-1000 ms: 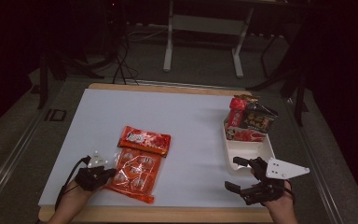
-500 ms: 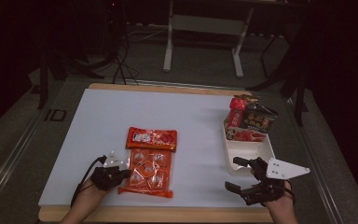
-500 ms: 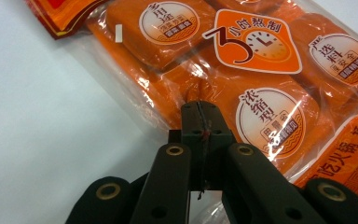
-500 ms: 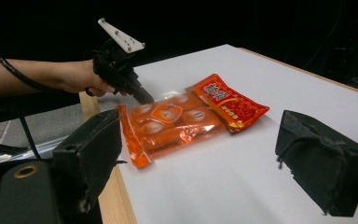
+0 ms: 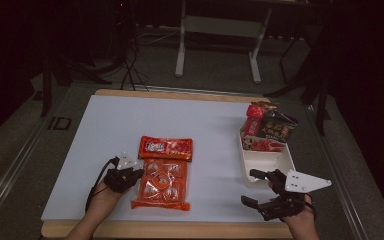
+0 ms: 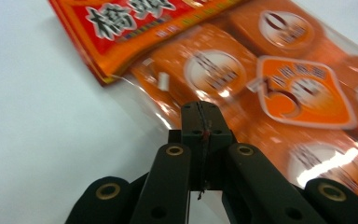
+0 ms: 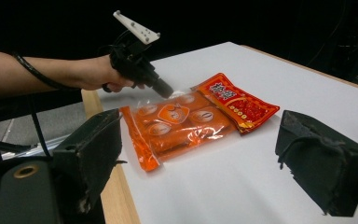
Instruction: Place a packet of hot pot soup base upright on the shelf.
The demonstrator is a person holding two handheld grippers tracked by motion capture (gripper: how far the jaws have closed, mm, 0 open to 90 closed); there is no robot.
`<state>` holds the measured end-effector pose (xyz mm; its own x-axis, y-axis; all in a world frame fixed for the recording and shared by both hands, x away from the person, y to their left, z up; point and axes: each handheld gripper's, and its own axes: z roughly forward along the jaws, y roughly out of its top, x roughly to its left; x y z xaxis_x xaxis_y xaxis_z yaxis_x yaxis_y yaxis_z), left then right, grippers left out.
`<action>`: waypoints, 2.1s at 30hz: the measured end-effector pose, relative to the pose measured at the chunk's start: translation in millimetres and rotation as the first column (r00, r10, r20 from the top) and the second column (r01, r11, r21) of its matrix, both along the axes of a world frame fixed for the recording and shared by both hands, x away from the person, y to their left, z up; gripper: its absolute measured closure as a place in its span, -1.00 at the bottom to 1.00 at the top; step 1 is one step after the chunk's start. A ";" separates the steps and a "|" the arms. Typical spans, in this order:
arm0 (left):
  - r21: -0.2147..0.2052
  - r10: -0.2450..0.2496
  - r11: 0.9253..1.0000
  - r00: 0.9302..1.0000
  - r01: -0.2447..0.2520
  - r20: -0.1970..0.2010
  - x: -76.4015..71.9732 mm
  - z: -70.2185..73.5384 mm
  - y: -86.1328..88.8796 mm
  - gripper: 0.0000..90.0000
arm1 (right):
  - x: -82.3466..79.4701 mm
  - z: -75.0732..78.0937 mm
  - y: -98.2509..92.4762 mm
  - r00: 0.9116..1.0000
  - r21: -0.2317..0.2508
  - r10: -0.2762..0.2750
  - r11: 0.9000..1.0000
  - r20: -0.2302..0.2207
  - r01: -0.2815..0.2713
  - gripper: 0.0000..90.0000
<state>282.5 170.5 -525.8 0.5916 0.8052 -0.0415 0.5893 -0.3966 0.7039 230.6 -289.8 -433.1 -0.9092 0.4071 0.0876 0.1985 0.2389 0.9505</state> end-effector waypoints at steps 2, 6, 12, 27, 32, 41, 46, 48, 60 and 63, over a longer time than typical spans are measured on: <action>0.013 0.013 1.000 1.000 -0.013 -0.015 6.9 -3.2 -0.5 1.00 | -0.2 0.2 -0.9 1.000 0.003 -0.001 1.000 0.001 0.001 -0.69; -0.007 0.005 1.000 1.000 -0.006 -0.029 7.4 -7.1 -3.1 1.00 | -0.5 0.2 -1.7 1.000 0.003 -0.003 1.000 0.000 0.003 -0.69; -0.018 -0.012 1.000 0.999 0.011 -0.034 6.2 -7.0 -8.8 1.00 | 0.0 0.5 -1.7 1.000 0.006 -0.004 1.000 -0.001 0.004 -0.69; -0.015 -0.130 0.991 0.990 0.130 -0.044 3.3 -4.7 -56.9 1.00 | -0.5 1.4 -2.9 1.000 0.008 -0.005 1.000 0.004 0.005 -0.69; -0.038 -0.143 0.989 0.988 0.141 -0.050 4.2 -4.5 -56.7 1.00 | -0.8 0.8 -2.4 1.000 0.003 -0.004 1.000 0.003 0.004 -0.69; -0.037 -0.179 0.984 0.981 0.176 -0.074 -13.3 0.3 -40.6 1.00 | -0.9 0.2 -2.8 1.000 0.003 -0.006 1.000 0.003 0.006 -0.69; -0.035 -0.221 0.975 0.970 0.219 -0.102 -24.8 -3.1 -42.4 1.00 | -0.9 0.7 -1.3 1.000 0.003 -0.004 1.000 0.001 0.004 -0.69; -0.039 -0.218 0.976 0.971 0.215 -0.102 -26.2 -3.9 -45.7 1.00 | -0.9 0.8 -1.0 1.000 0.001 -0.004 1.000 0.003 0.004 -0.69; -0.072 -0.243 0.969 0.966 0.238 -0.084 -23.7 -3.9 -61.4 1.00 | 0.7 -0.6 -1.6 1.000 0.003 -0.004 1.000 0.005 0.004 -0.60; -0.098 -0.232 0.969 0.971 0.226 -0.057 -20.7 1.8 -57.2 1.00 | 1.0 -1.1 -3.9 1.000 0.018 -0.011 1.000 0.006 0.011 -0.61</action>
<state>261.8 113.3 -524.0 0.7529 0.6398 -0.1541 0.5376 -0.4630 0.7047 231.6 -293.7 -434.3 -0.9053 0.4151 0.0897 0.1955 0.2198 0.9558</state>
